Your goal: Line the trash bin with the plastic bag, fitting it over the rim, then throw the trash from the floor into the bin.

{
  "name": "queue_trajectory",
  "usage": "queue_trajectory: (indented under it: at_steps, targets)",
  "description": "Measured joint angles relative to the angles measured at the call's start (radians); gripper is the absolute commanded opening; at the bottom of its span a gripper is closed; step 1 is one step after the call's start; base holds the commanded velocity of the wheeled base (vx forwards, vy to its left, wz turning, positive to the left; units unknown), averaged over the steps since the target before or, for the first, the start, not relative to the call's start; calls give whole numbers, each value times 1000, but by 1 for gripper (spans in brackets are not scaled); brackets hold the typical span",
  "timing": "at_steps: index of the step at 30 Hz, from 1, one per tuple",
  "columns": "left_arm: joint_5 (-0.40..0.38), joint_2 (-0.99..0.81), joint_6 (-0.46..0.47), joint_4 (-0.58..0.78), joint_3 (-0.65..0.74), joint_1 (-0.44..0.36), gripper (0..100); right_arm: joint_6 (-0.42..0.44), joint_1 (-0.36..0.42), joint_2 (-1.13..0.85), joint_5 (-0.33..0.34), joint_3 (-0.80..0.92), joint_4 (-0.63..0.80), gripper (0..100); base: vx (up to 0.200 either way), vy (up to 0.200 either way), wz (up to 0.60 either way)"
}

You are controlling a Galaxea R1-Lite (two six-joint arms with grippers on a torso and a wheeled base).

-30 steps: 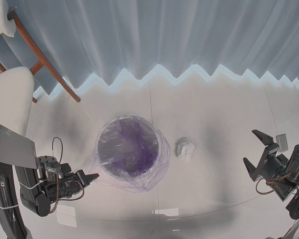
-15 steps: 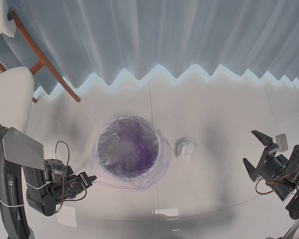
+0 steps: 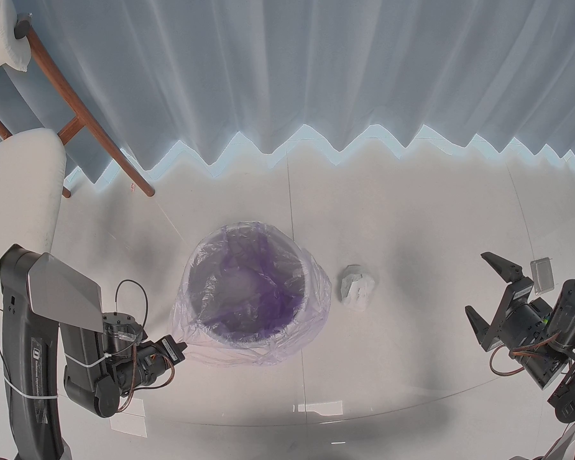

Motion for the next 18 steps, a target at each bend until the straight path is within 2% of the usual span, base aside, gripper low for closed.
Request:
queue_trajectory:
  at_steps: [4,12,18]
  targets:
    - [72,21,-1,0,-32,-16,0,-1,7,0,0,0,0,100,0,0,0]
    - [100,50,-2,0,-60,-39,0,-4,12,-1,0,0,0,100,0,0,0]
    - [169,68,-1,1,-89,-49,0,-17,12,0,0,0,0,100,0,0,0]
